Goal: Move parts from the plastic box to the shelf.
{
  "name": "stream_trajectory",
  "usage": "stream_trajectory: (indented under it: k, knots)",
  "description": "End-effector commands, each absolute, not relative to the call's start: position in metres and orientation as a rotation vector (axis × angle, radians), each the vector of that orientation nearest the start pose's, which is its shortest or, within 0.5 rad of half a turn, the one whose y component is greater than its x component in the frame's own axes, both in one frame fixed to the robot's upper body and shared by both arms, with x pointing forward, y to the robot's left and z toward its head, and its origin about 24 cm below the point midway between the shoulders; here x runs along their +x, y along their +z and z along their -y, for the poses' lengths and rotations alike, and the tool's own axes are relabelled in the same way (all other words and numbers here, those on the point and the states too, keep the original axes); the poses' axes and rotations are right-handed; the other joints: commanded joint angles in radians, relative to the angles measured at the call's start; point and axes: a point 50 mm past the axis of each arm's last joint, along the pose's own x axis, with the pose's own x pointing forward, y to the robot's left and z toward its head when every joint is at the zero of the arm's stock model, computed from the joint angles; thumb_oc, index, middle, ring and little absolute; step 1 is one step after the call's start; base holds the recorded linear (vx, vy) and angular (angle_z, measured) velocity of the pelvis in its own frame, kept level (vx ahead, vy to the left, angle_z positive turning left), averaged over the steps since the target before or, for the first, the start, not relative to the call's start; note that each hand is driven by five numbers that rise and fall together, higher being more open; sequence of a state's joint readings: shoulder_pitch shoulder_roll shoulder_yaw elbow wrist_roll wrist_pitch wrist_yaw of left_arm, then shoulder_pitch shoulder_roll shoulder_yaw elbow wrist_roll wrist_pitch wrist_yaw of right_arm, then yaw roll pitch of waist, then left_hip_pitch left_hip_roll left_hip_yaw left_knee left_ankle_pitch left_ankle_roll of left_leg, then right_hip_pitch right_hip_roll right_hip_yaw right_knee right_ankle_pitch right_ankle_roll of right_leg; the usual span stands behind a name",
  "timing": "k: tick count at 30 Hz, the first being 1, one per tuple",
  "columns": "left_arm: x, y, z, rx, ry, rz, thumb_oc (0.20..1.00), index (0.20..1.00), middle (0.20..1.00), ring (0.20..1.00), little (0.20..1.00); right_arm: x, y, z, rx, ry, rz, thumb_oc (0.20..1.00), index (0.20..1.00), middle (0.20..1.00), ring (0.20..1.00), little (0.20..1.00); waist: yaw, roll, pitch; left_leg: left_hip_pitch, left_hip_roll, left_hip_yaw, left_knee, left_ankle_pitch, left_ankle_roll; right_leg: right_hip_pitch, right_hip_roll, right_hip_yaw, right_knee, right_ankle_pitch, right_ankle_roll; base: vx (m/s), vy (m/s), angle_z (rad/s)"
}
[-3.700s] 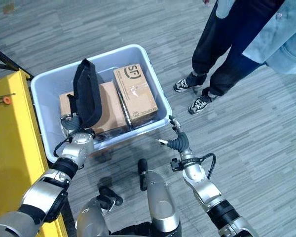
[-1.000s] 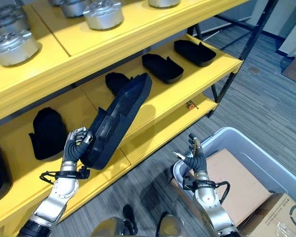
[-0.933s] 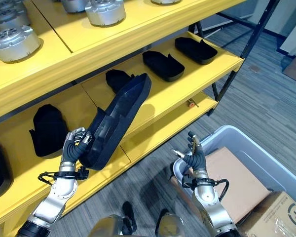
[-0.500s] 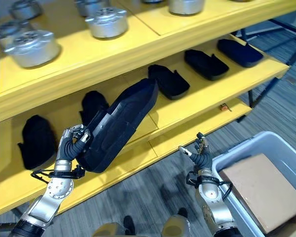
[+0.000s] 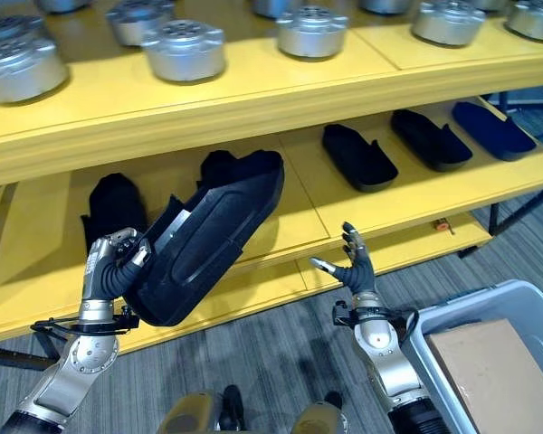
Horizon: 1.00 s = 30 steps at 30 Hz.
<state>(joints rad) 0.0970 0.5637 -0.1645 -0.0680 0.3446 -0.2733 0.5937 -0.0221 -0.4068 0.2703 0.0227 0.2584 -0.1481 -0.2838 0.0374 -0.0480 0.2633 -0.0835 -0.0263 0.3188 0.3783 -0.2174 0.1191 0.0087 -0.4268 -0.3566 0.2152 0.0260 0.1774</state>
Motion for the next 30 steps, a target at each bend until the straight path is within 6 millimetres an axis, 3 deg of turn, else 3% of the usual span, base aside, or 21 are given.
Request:
stream_trajectory:
  k: [1, 3, 5, 8, 12, 14, 16, 26, 30]
  knots:
    - [0.224, 0.125, -0.203, 0.684, 0.242, 0.683, 0.200, 0.200, 0.200, 0.200, 0.200, 0.257, 0.073, 0.174, -0.127, 0.006, 0.206, 1.000, 1.000, 1.000, 1.000, 1.000, -0.004, 0.018, 0.017, 0.154, -0.034, -0.030, -0.070, -0.103, -0.027, -0.035, 0.061, 0.034, -0.119, 0.153, 0.018, -0.01, 0.167, 0.12]
    - [0.226, 0.124, -0.197, 0.675, 0.212, 0.676, 0.200, 0.200, 0.200, 0.200, 0.200, 0.255, 0.072, 0.176, -0.116, 0.020, 0.202, 1.000, 1.000, 1.000, 1.000, 1.000, -0.017, 0.021, 0.001, 0.164, -0.058, -0.069, -0.132, -0.065, -0.032, -0.046, 0.085, 0.093, -0.131, 0.173, 0.021, -0.02, 0.223, 0.08]
    - [0.226, 0.122, -0.196, 0.673, 0.209, 0.654, 0.200, 0.200, 0.200, 0.200, 0.200, 0.251, 0.071, 0.179, -0.112, 0.030, 0.195, 1.000, 1.000, 1.000, 1.000, 1.000, -0.036, 0.034, -0.012, 0.188, -0.059, -0.100, -0.226, -0.016, -0.030, -0.065, 0.195, 0.117, -0.034, 0.089, 0.006, 0.00, 0.241, 0.33]
    - [0.221, 0.119, -0.199, 0.674, 0.235, 0.641, 0.200, 0.200, 0.200, 0.200, 0.200, 0.243, 0.073, 0.185, -0.107, 0.034, 0.196, 1.000, 1.000, 1.000, 1.000, 1.000, -0.047, 0.046, -0.030, 0.229, -0.055, -0.100, -0.358, 0.059, -0.045, -0.084, 0.308, 0.068, 0.075, 0.002, -0.013, -0.01, 0.149, 0.19]
    - [0.218, 0.116, -0.205, 0.645, 0.268, 0.607, 0.200, 0.200, 0.200, 0.200, 0.200, 0.233, 0.071, 0.193, -0.095, 0.052, 0.170, 1.000, 1.000, 1.000, 1.000, 1.000, -0.065, 0.035, -0.043, 0.256, -0.073, -0.126, -0.444, 0.098, -0.040, -0.094, 0.392, 0.086, 0.104, -0.014, -0.034, 0.01, 0.074, -0.23]
    - [0.214, 0.112, -0.207, 0.612, 0.243, 0.592, 0.200, 0.200, 0.200, 0.200, 0.200, 0.224, 0.065, 0.199, -0.080, 0.045, 0.137, 1.000, 1.000, 1.000, 1.000, 1.000, -0.085, 0.019, -0.058, 0.261, -0.095, -0.168, -0.463, 0.105, -0.037, -0.080, 0.457, 0.151, 0.046, -0.023, -0.054, 0.06, -0.004, -0.02]
    - [0.213, 0.111, -0.204, 0.603, 0.213, 0.591, 0.200, 0.200, 0.200, 0.200, 0.200, 0.221, 0.061, 0.203, -0.079, 0.025, 0.126, 1.000, 1.000, 1.000, 1.000, 1.000, -0.092, 0.010, -0.070, 0.250, -0.105, -0.186, -0.458, 0.109, -0.029, -0.063, 0.467, 0.189, -0.016, -0.016, -0.066, 0.03, -0.050, 0.32]
    - [0.212, 0.105, -0.207, 0.597, 0.254, 0.548, 0.200, 0.200, 0.200, 0.200, 0.200, 0.222, 0.062, 0.198, -0.035, 0.003, 0.158, 1.000, 1.000, 1.000, 1.000, 1.000, -0.082, 0.023, -0.072, 0.229, -0.094, -0.183, -0.426, 0.110, -0.044, -0.037, 0.450, 0.178, -0.036, -0.031, -0.066, 0.05, -0.089, 0.24]
    - [0.214, 0.111, -0.210, 0.574, 0.273, 0.562, 0.200, 0.200, 0.200, 0.200, 0.200, 0.219, 0.074, 0.205, -0.051, -0.042, 0.217, 1.000, 1.000, 1.000, 1.000, 1.000, -0.108, 0.041, -0.067, 0.208, -0.074, -0.058, -0.335, 0.080, -0.063, -0.034, 0.429, 0.122, -0.025, -0.093, -0.086, 0.02, -0.084, 0.02]
